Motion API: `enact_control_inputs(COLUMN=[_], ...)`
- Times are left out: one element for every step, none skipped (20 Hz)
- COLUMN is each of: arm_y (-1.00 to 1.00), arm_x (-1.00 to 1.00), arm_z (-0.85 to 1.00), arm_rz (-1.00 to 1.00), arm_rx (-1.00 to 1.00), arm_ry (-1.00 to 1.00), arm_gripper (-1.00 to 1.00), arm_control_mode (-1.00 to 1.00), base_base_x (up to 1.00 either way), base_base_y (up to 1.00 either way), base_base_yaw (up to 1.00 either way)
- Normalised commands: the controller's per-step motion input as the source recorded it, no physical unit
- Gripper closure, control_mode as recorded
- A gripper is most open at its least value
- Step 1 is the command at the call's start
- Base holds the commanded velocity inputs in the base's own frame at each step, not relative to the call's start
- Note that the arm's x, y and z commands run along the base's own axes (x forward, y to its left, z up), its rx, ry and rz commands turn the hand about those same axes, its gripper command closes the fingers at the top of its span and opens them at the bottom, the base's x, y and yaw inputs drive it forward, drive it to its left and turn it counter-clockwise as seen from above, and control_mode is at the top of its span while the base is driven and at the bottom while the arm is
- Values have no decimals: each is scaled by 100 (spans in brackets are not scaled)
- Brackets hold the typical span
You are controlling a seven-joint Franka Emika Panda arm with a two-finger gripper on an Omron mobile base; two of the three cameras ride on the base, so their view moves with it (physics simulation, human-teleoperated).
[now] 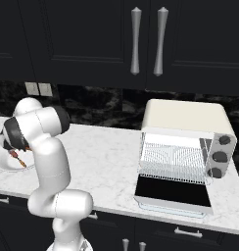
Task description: Pick up the kebab skewer and baguette bread, and place them inside the toaster oven. Close the toaster oven door and start by setting the timer.
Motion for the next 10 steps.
enact_control_inputs(arm_y=[0,0,0,0,0,0,0,0,0,0], arm_x=[0,0,0,0,0,0,0,0,0,0], arm_z=[-9,-17,-24,-24,-24,-21,-24,-15,0,0], arm_rz=[0,0,0,0,0,0,0,0,0,0], arm_rx=[0,0,0,0,0,0,0,0,0,0], arm_ry=[1,0,1,1,0,0,0,0,0,0], arm_gripper=[-100,-100,-100,-100,-100,-100,-100,-100,-100,-100], arm_control_mode=[-100,-100,-100,-100,-100,-100,-100,-100,-100,-100], base_base_x=[0,0,0,0,0,0,0,0,0,0], base_base_y=[0,0,0,0,0,0,0,0,0,0], base_base_yaw=[0,0,0,0,0,0,0,0,0,0])
